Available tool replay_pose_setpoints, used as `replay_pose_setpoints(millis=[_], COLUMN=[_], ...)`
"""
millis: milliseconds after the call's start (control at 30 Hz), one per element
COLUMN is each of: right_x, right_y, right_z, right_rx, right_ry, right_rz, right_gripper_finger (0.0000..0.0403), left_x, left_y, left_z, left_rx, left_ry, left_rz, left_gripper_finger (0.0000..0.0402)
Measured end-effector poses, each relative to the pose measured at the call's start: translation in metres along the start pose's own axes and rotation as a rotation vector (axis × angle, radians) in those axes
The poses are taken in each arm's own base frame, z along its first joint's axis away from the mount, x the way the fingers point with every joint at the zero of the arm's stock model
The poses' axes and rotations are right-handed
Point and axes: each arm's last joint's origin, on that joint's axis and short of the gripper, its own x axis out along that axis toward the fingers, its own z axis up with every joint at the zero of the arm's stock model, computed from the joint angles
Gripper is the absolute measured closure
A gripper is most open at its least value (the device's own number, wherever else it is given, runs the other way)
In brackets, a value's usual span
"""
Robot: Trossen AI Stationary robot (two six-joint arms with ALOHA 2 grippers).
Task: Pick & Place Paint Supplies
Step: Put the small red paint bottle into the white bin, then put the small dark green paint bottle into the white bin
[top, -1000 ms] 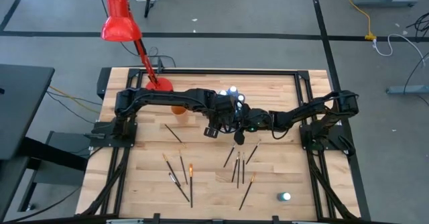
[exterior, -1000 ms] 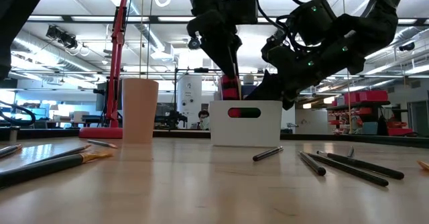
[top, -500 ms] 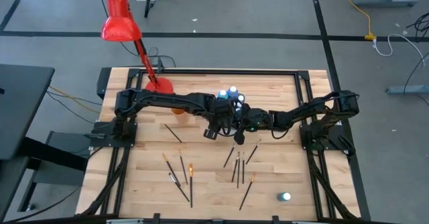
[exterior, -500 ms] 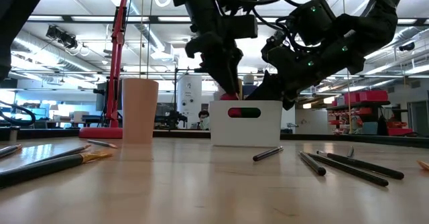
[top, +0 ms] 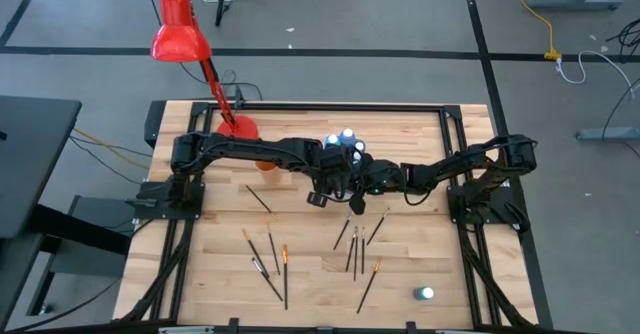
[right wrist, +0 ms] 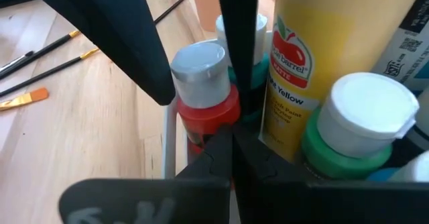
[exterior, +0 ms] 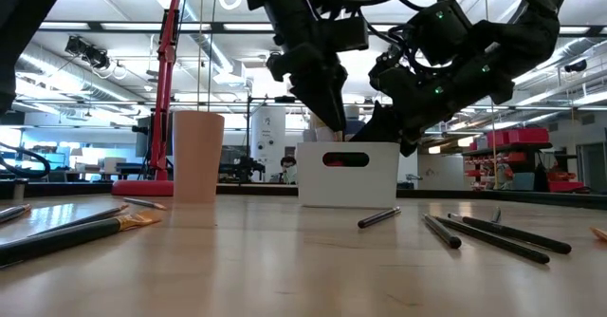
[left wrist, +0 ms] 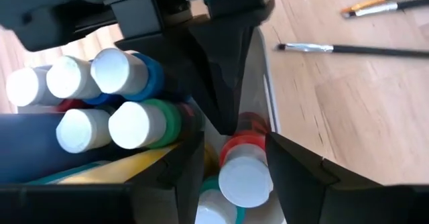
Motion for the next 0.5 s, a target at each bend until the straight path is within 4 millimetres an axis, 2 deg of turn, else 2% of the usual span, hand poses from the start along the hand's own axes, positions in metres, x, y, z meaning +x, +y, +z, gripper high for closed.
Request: replay_pose_setpoints(millis=[200,400,500], right_x=[-0.009,-0.022,-0.024], right_y=[0.000,0.001,0.001], right_z=[0.006,0.012,0.012], right_rx=[-0.020,-0.033,-0.033], right_ry=[-0.008,0.011,0.027], right_rz=[0.008,0.009,0.005], right_gripper_finger=[0.0399,0.0399,0.0399], left_x=[-0.008,-0.038,-0.065], left_y=[-0.002,0.001,0.001], left_z=[0.007,0.018,0.023], left_rx=[-0.030,-0.083,-0.103], left_ry=[-0.004,-0.039,-0.100], left_rz=[-0.004,-0.003,0.021], left_gripper_finger=[0.0235,0.0235,0.0235])
